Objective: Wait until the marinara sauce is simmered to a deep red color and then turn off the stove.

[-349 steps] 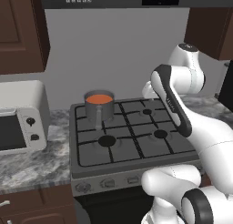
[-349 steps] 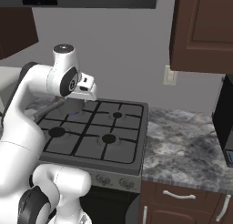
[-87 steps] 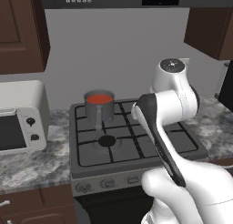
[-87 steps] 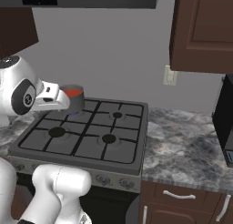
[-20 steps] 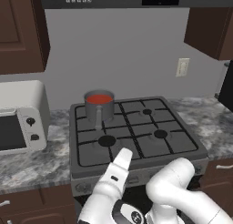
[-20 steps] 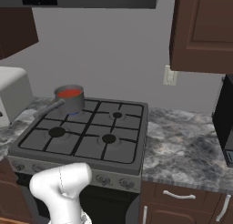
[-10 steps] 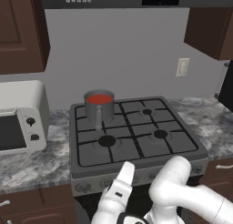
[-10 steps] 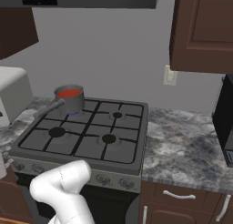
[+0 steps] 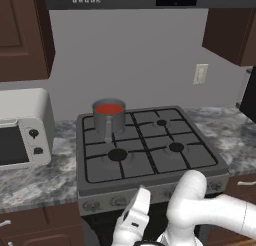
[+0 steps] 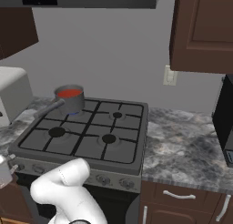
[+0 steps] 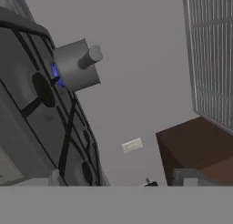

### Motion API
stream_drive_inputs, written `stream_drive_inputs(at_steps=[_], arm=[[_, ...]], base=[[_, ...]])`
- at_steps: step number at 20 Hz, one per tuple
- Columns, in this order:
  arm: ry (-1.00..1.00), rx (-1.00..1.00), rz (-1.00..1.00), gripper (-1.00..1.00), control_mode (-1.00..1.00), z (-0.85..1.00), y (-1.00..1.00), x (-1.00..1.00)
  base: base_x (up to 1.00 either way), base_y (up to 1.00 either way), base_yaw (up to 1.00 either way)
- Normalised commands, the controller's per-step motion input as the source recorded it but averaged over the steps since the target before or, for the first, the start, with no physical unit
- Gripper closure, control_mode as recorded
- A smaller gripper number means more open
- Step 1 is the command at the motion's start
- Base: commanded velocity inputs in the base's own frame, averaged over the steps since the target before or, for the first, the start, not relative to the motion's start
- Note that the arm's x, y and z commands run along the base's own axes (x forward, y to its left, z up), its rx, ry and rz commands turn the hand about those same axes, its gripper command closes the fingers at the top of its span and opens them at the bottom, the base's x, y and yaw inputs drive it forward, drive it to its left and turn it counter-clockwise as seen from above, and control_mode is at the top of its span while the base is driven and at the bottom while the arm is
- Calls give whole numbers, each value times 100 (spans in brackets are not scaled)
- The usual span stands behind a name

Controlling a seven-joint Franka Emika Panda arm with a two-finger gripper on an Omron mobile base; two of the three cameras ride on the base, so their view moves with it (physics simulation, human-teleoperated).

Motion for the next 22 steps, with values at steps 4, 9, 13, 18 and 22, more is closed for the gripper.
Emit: stream_drive_inputs(at_steps=[4, 9, 13, 18, 22], arm=[[0, -2, 0, -100, -100, -28, 0, 0], [0, -8, 0, -100, -100, -18, 0, 0], [0, -16, 0, -100, -100, -19, 0, 0], [0, -17, 0, -100, -100, -25, 0, 0], [0, -4, 0, -100, -100, -15, 0, 0]], base=[[0, 0, 0], [0, 0, 0], [0, 0, 0], [0, 0, 0], [0, 0, 0]])
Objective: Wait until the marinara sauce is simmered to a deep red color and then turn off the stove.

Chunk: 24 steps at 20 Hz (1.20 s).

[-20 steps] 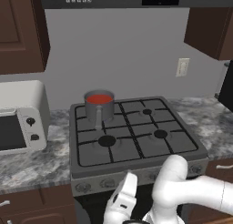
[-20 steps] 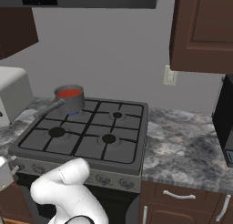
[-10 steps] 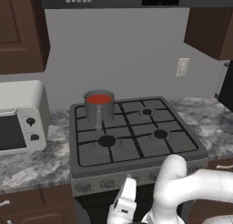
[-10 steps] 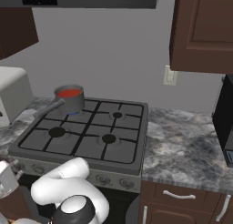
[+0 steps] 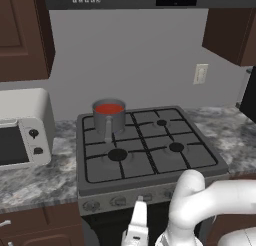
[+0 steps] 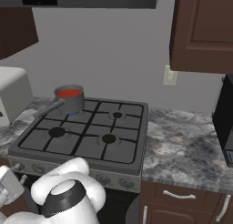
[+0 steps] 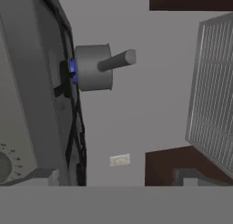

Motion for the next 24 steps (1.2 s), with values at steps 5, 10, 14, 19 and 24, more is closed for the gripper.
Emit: stream_drive_inputs(at_steps=[5, 10, 14, 19, 24], arm=[[-1, 0, 0, -100, -100, 0, 0, 0], [0, 0, 0, -100, -100, -7, 0, 0], [0, 0, 0, -100, -100, -16, 1, 0], [0, 0, 0, -100, -100, -17, 4, 3], [0, 0, 0, -100, -100, -11, 11, 8]], base=[[0, 0, 0], [0, 0, 0], [0, 0, 0], [0, 0, 0], [0, 0, 0]])
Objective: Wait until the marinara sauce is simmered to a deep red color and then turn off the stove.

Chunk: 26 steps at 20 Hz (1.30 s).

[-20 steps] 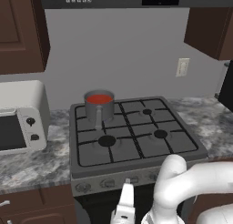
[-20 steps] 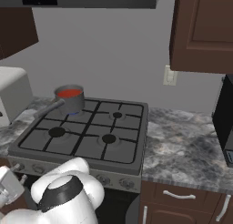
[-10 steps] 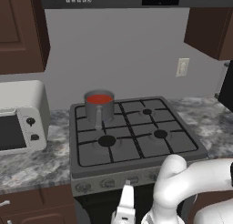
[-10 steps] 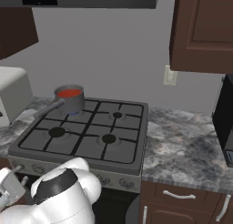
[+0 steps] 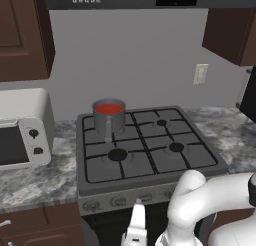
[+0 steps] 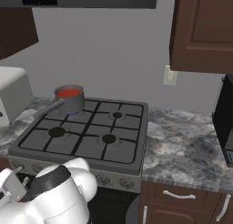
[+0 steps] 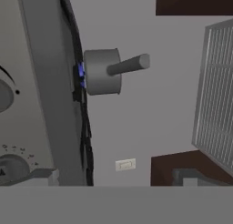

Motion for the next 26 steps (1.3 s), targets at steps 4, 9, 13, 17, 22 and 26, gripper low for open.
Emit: stream_drive_inputs(at_steps=[4, 9, 13, 17, 22, 26], arm=[[0, 0, 0, -100, -100, -10, 16, 8], [0, 0, 0, -100, -100, -12, 11, 9], [0, 0, 0, -100, -100, -17, 1, 7], [0, 0, 0, -100, -100, -23, 0, 10], [0, 0, 0, -100, -100, -18, 0, 14], [0, 0, 0, -100, -100, -6, 0, 15]], base=[[0, 0, 0], [0, 0, 0], [0, 0, 0], [0, 0, 0], [0, 0, 0], [0, 0, 0]])
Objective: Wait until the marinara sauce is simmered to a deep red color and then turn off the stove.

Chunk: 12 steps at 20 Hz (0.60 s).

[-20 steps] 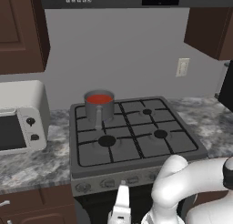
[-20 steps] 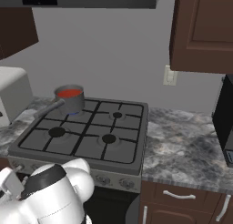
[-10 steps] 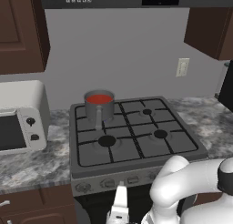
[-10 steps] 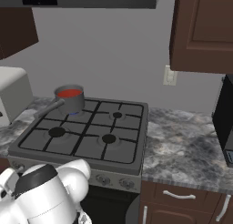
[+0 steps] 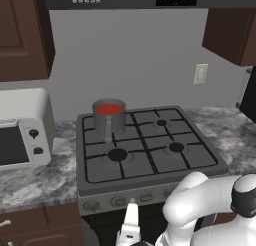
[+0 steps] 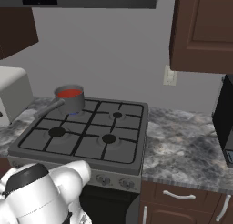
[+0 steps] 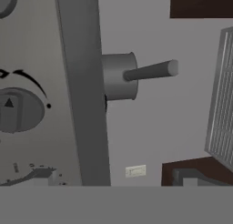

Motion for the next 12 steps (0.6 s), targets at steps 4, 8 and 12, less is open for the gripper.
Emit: stream_drive_inputs(at_steps=[4, 8, 12], arm=[[0, 0, 0, -100, -100, -9, 0, 13], [2, 0, 0, -100, -100, -13, 0, 11], [5, 0, 0, -100, -100, -15, 0, 11]], base=[[0, 0, 0], [0, 0, 0], [0, 0, 0]])
